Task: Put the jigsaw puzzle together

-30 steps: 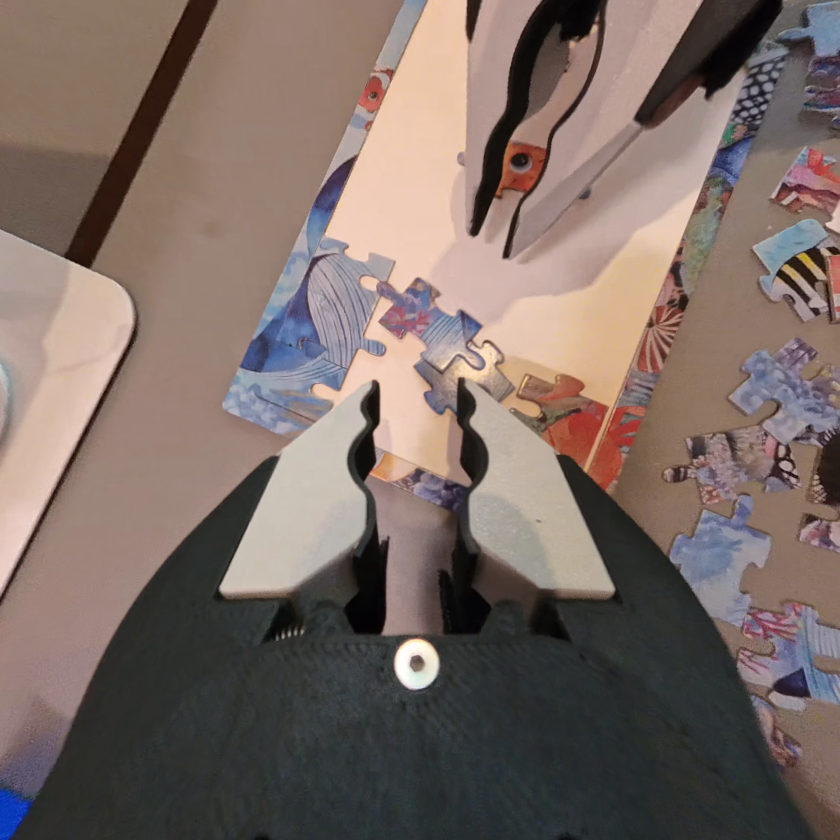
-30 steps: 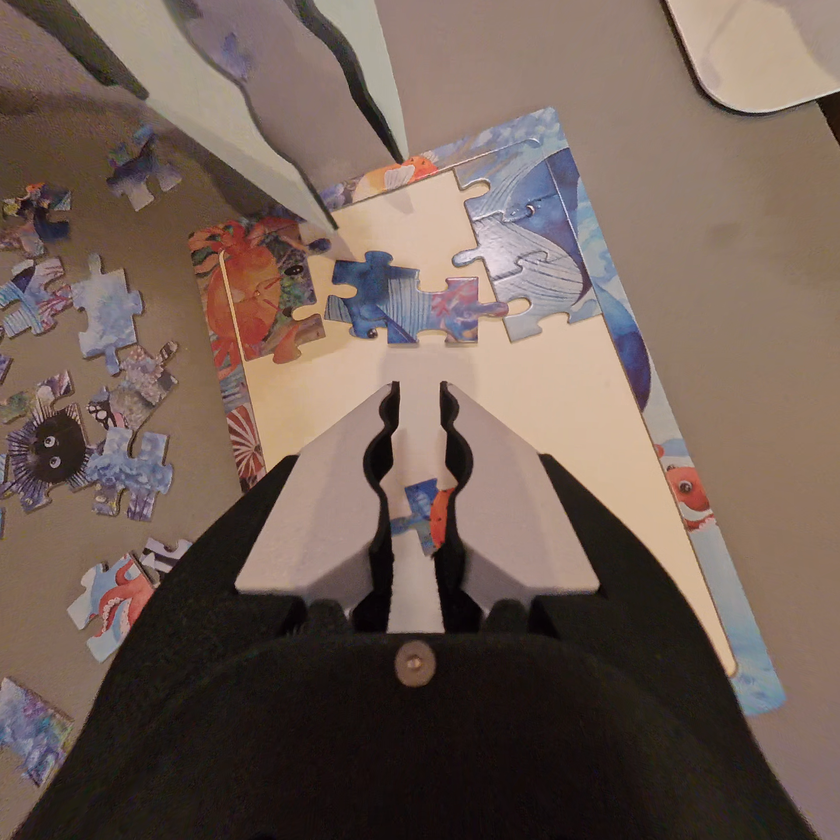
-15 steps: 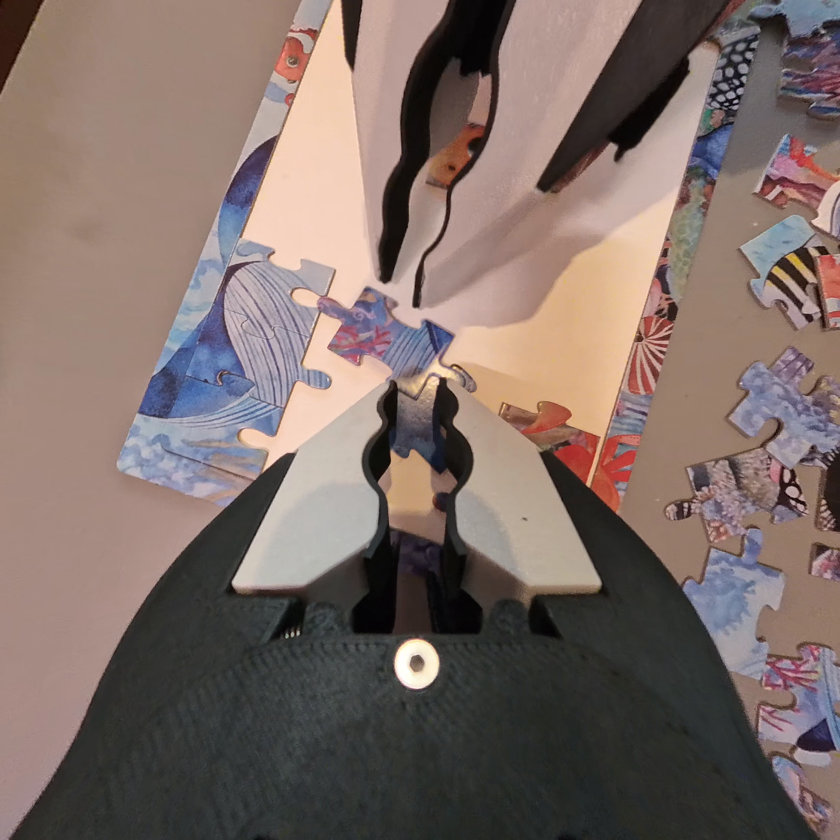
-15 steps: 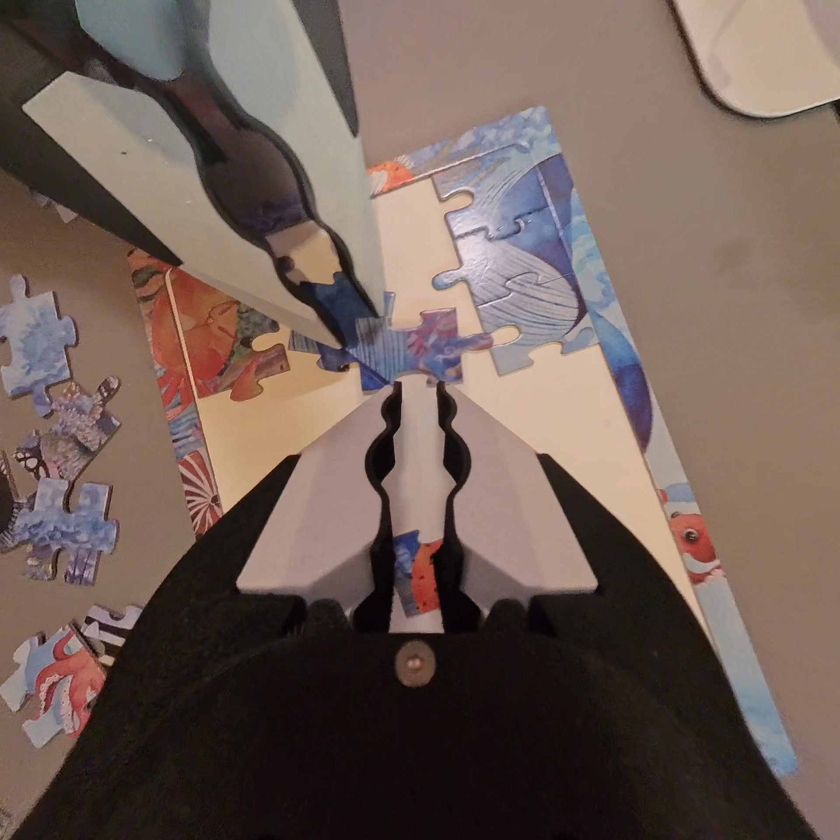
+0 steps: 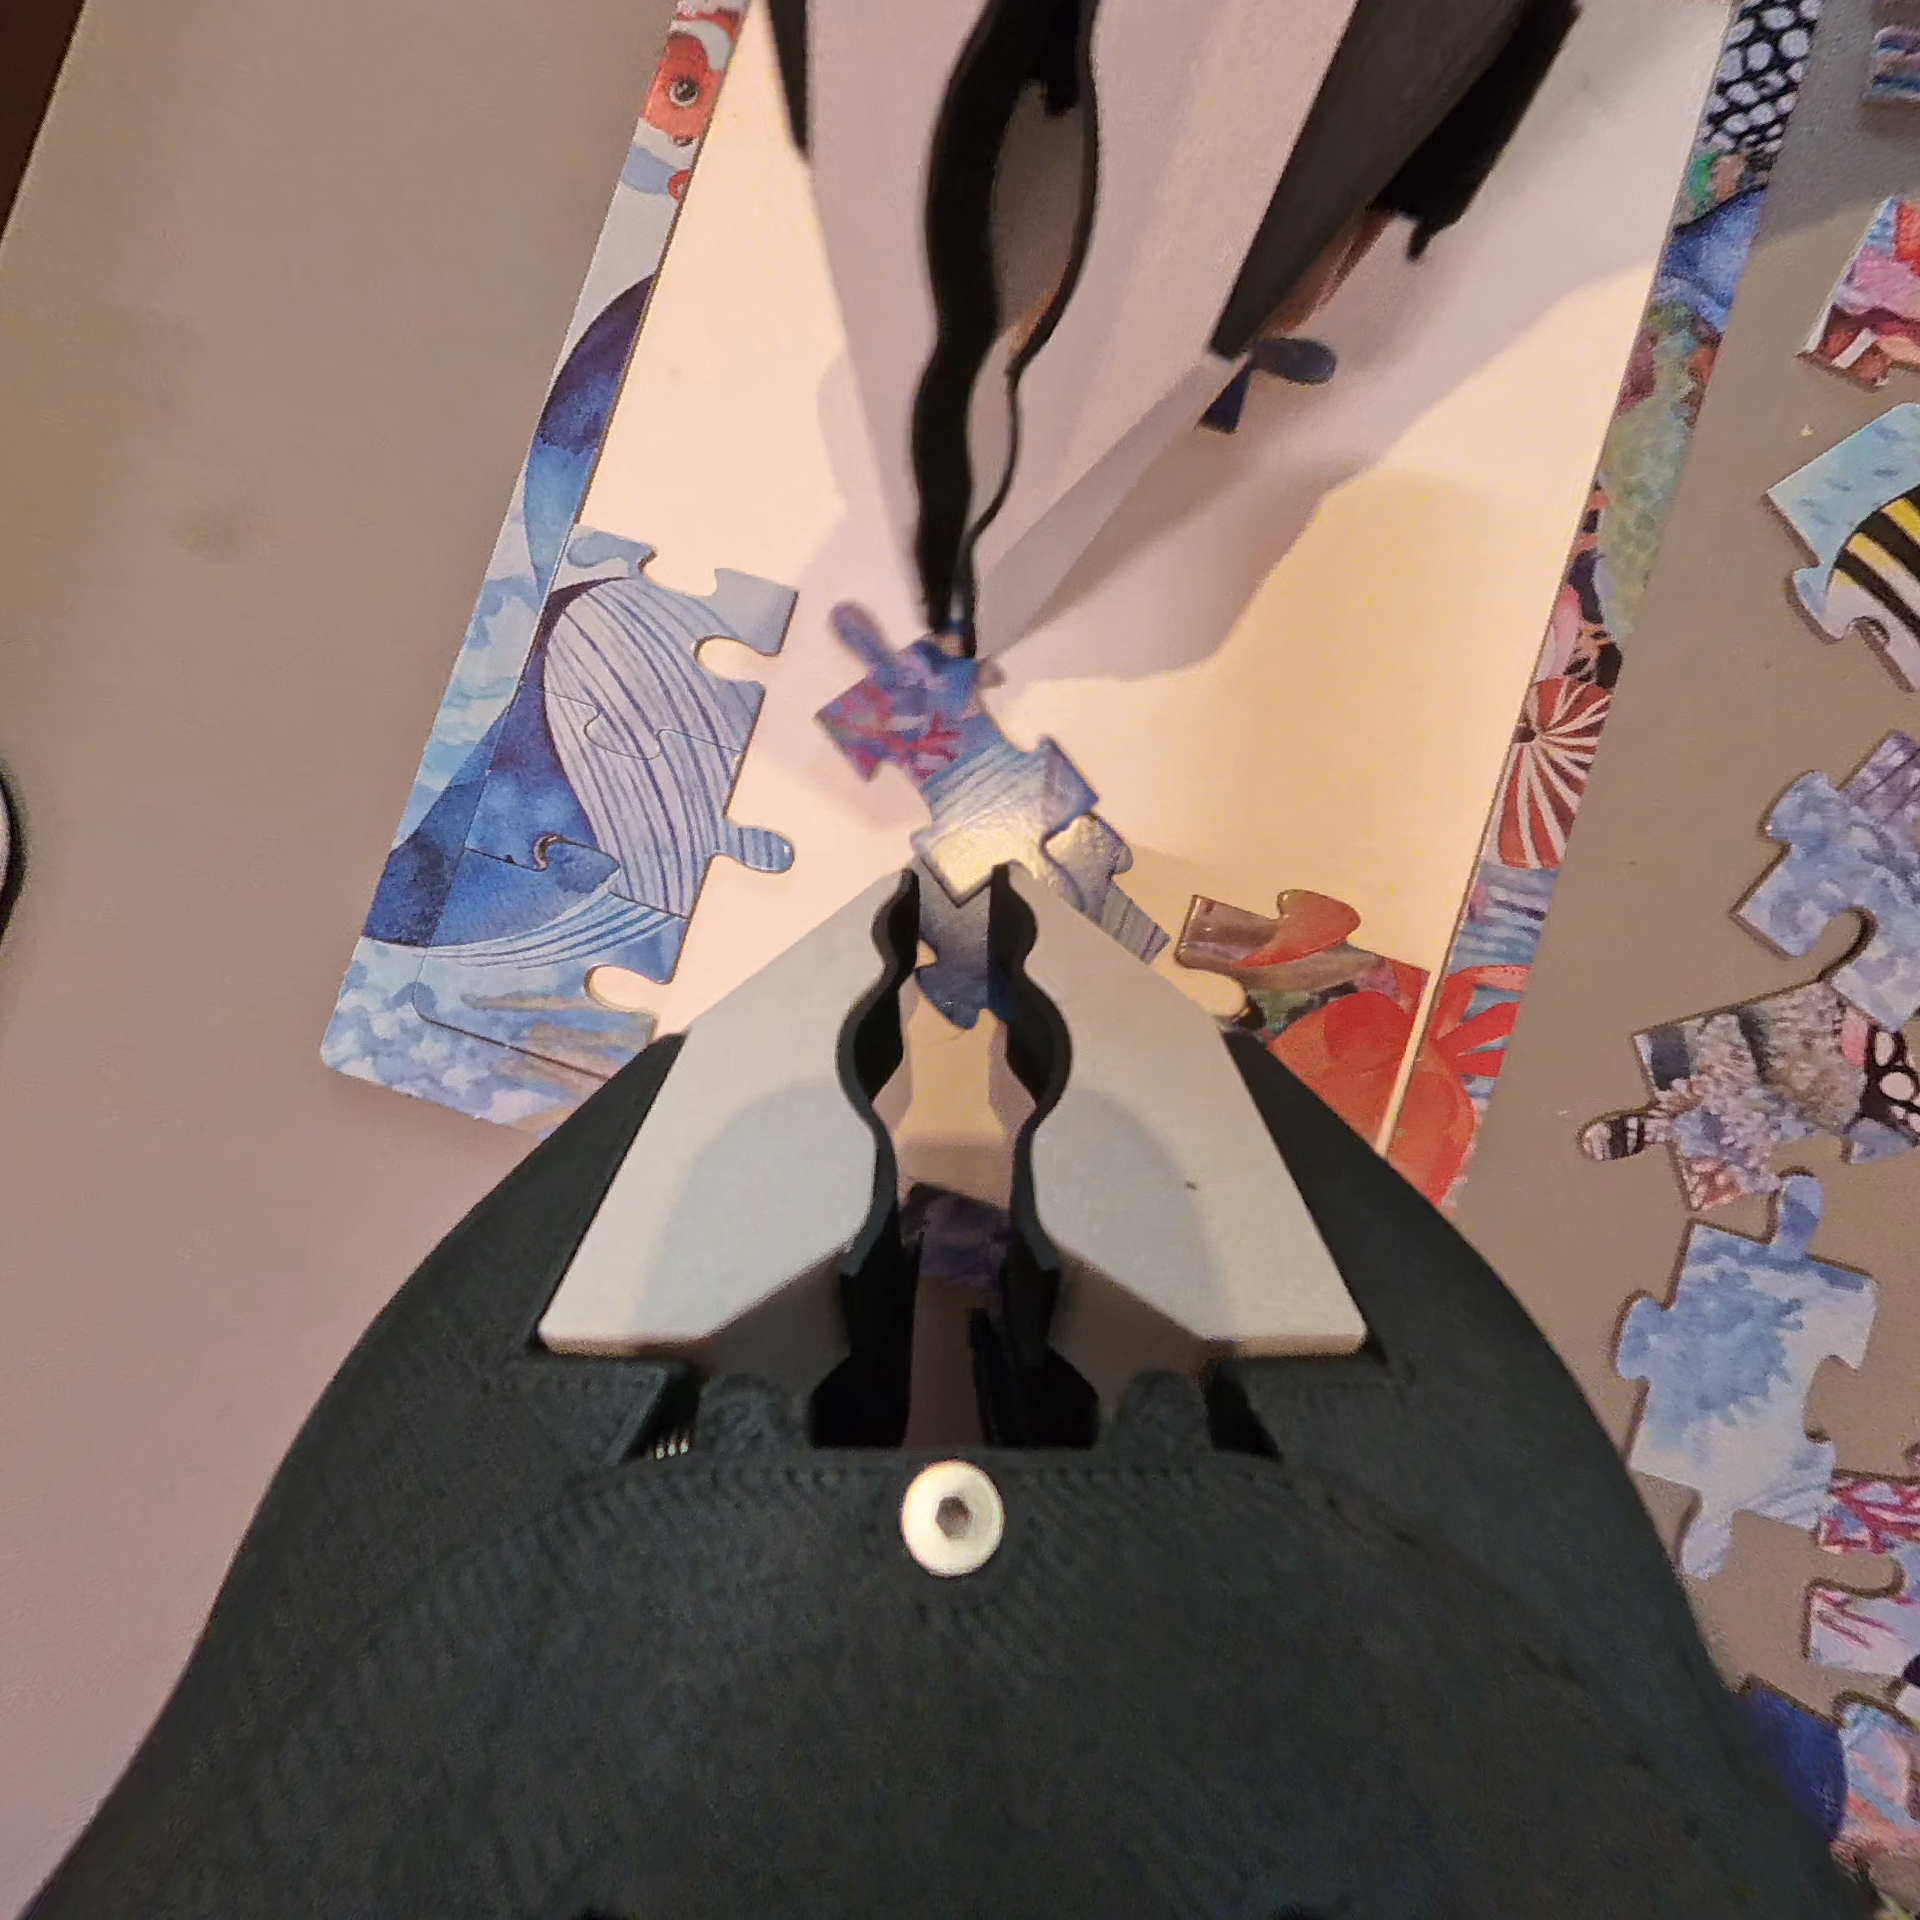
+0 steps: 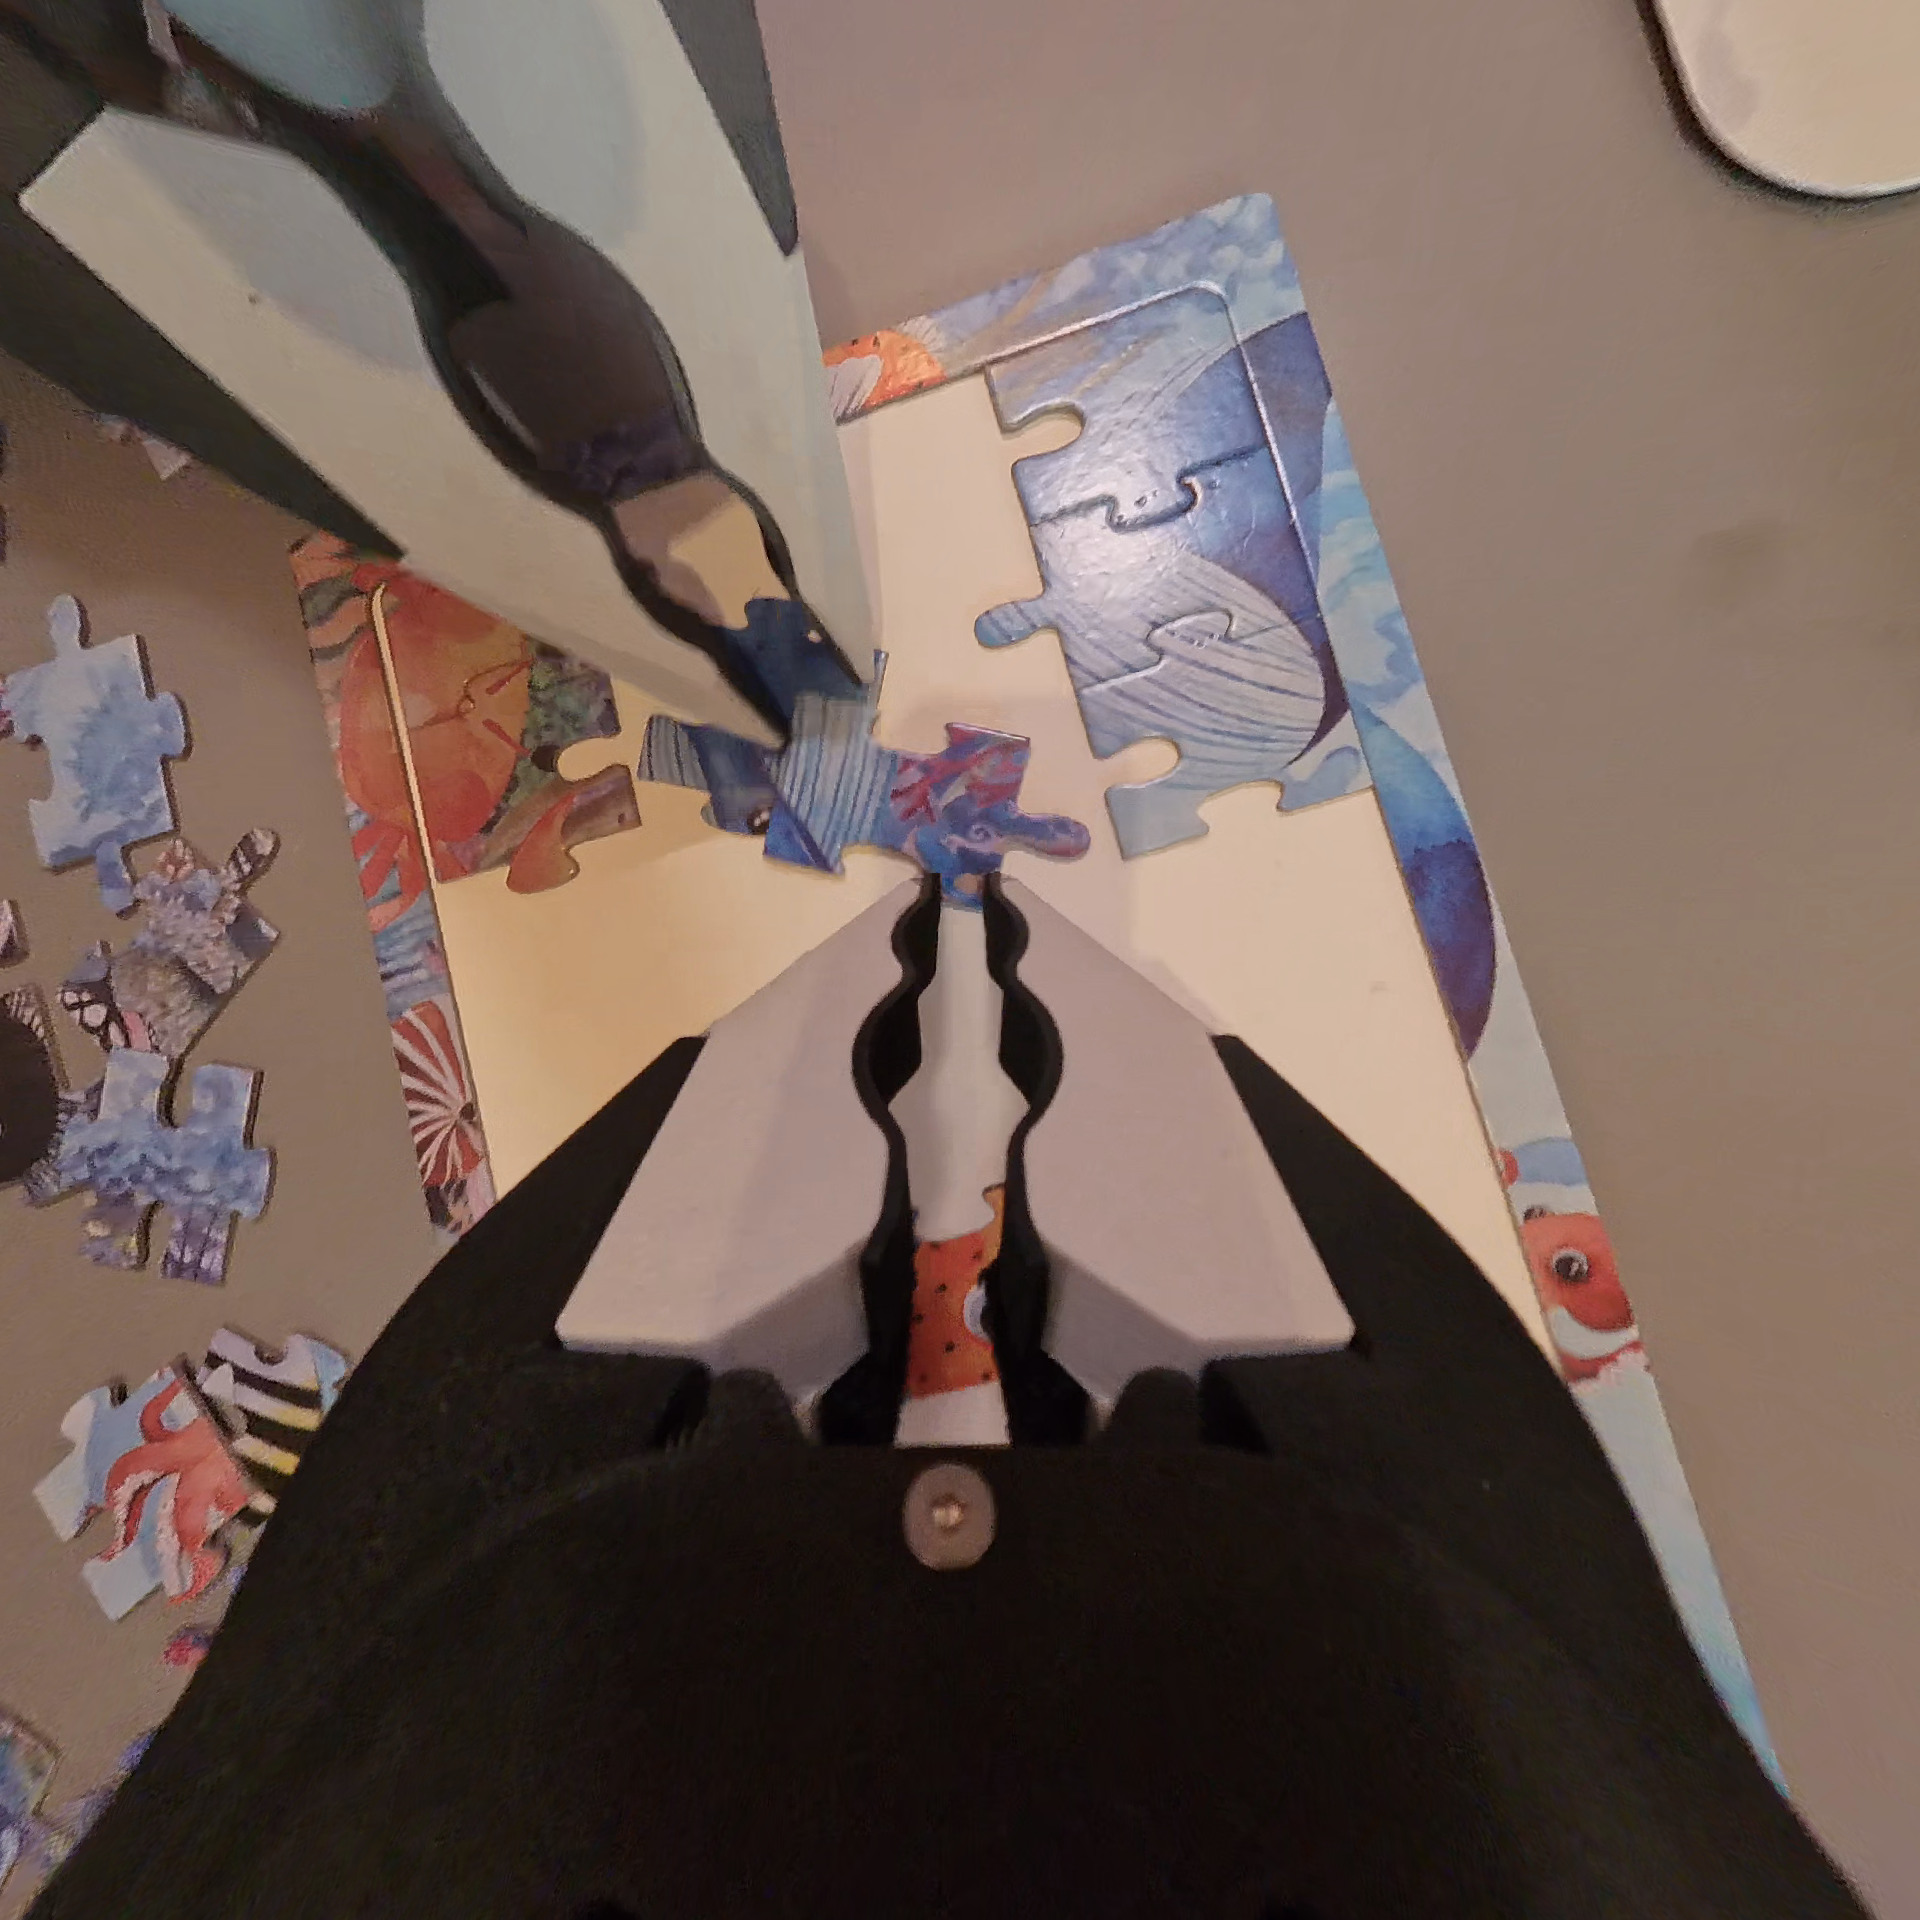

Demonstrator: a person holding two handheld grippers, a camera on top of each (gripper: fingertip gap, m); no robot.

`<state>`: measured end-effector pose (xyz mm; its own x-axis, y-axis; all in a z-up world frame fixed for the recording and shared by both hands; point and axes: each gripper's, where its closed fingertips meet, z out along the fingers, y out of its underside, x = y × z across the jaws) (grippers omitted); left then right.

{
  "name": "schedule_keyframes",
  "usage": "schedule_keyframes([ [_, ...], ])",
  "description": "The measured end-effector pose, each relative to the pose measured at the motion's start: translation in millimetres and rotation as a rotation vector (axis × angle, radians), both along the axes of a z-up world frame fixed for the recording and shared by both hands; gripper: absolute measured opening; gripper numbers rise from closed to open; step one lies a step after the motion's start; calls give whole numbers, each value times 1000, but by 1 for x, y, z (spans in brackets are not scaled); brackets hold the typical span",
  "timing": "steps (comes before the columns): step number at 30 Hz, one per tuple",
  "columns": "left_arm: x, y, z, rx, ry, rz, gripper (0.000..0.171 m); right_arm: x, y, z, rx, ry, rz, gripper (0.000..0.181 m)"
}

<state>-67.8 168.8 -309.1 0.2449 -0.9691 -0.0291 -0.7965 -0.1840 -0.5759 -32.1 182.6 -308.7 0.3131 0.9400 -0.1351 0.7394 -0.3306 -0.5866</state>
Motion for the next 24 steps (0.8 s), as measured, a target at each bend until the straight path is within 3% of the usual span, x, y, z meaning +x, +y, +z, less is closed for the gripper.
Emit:
schedule_keyframes([
  [7, 10, 14, 1, 40, 2, 7, 6, 0, -59, 0, -124, -10, 125, 0],
  [10, 13, 19, 7, 81, 5, 17, 11, 6, -42, 19, 17, 15, 70, 9],
  [12, 12, 12, 11, 45, -16, 9, 19, 12, -24, 29, 75, 46, 31, 33],
  [15, 11, -4, 16, -21, -48, -8, 30, 10, -7, 32, 132, 81, 49, 44],
  [20, 13, -15, 8, -48, -42, -7, 40, 2, -10, 6, 91, 29, 125, 44],
  [24, 13, -7, 2, -33, -29, 4, 32, 3, -24, 0, 49, 32, 135, 34],
])
